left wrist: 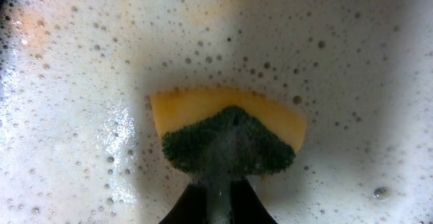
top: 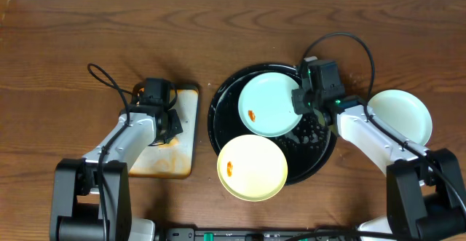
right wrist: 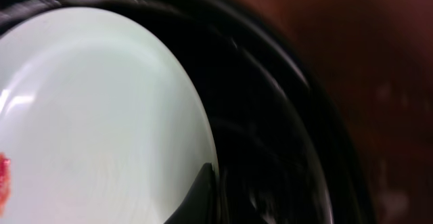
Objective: Clean dirty plates on tray and stack at the side
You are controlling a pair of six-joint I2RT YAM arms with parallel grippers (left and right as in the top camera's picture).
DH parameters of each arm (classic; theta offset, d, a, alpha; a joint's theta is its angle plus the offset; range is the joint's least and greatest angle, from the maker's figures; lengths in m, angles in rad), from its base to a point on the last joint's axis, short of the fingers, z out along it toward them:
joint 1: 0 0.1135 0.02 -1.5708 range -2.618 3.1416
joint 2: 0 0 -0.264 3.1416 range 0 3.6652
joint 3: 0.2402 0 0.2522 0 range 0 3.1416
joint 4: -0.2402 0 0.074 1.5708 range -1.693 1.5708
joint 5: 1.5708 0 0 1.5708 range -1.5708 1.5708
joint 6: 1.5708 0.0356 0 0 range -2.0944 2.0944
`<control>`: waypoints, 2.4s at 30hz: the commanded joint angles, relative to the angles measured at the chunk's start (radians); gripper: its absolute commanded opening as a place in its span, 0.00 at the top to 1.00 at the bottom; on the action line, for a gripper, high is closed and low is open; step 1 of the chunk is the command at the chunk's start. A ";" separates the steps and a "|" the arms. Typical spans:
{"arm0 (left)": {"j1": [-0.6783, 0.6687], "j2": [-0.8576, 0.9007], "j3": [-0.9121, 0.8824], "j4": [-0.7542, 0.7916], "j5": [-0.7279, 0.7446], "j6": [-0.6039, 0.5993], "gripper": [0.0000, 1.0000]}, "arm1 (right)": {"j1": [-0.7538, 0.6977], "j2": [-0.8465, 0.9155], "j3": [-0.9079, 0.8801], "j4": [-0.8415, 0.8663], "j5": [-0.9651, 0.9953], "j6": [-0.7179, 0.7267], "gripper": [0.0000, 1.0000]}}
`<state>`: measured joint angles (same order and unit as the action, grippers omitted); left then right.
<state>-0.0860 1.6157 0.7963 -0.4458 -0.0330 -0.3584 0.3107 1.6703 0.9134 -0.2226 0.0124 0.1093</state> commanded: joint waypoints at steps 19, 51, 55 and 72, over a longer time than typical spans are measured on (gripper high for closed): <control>0.005 0.043 -0.019 0.007 -0.001 0.006 0.92 | -0.010 0.016 -0.006 -0.054 0.145 0.340 0.75; 0.003 -0.129 0.104 -0.155 0.059 0.182 0.93 | -0.058 0.003 -0.006 -0.074 0.014 0.095 0.66; -0.005 -0.105 0.081 -0.130 0.059 0.183 0.93 | -0.058 0.003 -0.006 -0.079 0.006 0.095 0.66; -0.005 0.036 0.064 -0.191 0.060 0.163 0.92 | -0.058 0.003 -0.006 -0.118 0.005 0.095 0.67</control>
<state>-0.0879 1.6402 0.8738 -0.6178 0.0235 -0.1898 0.2588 1.6787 0.9077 -0.3393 0.0216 0.2180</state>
